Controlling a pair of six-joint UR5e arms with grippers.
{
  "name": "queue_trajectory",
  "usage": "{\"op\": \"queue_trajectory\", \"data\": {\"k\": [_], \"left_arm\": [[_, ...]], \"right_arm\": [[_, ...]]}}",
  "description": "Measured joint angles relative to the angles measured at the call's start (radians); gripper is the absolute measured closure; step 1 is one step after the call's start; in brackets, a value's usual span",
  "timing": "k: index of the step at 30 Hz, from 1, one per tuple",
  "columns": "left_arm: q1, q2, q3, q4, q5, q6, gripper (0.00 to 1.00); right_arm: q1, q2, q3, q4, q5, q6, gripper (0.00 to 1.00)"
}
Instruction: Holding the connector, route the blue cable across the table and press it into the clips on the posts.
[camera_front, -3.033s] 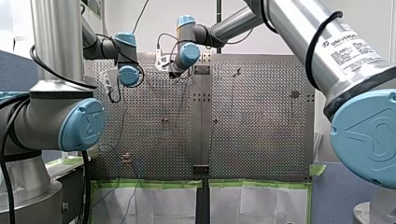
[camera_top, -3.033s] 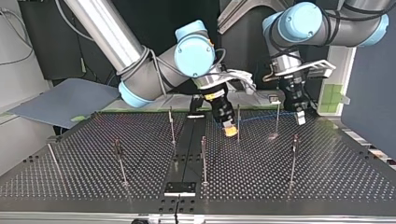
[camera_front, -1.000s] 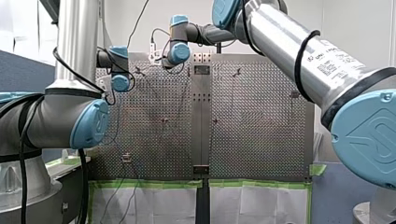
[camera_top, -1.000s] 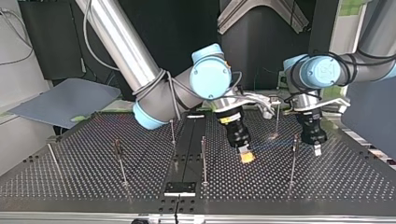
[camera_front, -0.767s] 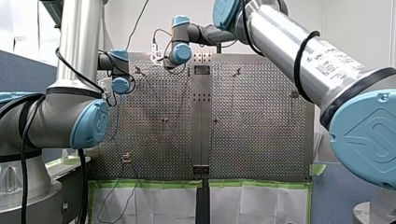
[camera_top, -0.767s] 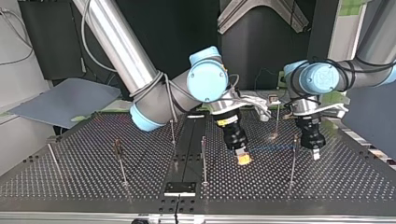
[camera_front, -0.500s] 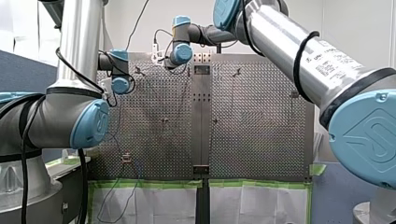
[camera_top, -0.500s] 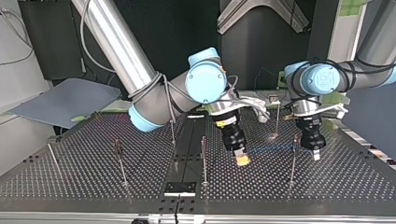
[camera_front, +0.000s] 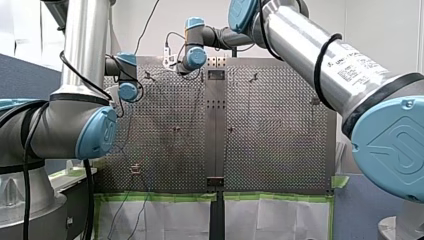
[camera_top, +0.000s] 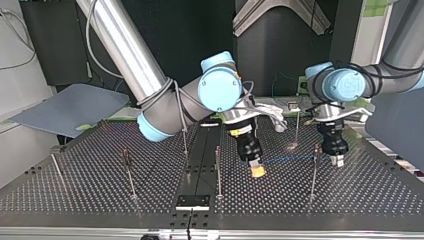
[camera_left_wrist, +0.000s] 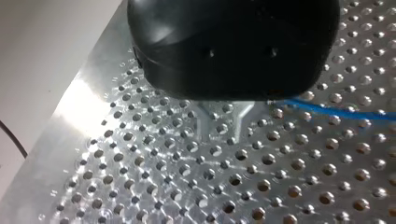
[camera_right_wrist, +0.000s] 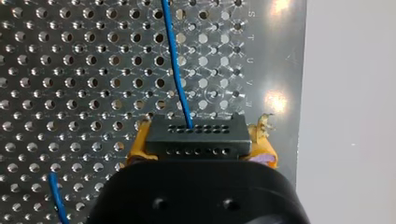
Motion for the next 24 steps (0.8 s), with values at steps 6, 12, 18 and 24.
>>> {"op": "queue_trajectory", "data": {"k": [6, 12, 18, 24], "left_arm": [[0.007, 0.009, 0.000, -0.050, 0.005, -0.037, 0.27], [0.016, 0.031, -0.019, -0.098, 0.030, -0.073, 0.00], [0.018, 0.081, -0.069, -0.146, 0.075, -0.114, 0.00], [0.007, 0.133, -0.102, -0.185, 0.112, -0.119, 0.00]], "right_arm": [[0.000, 0.001, 0.017, 0.002, 0.005, 0.000, 1.00], [-0.001, 0.002, 0.031, 0.002, 0.014, 0.000, 1.00], [-0.008, 0.004, 0.058, 0.000, 0.029, 0.000, 1.00], [-0.015, 0.004, 0.076, 0.000, 0.030, 0.001, 1.00]]}}
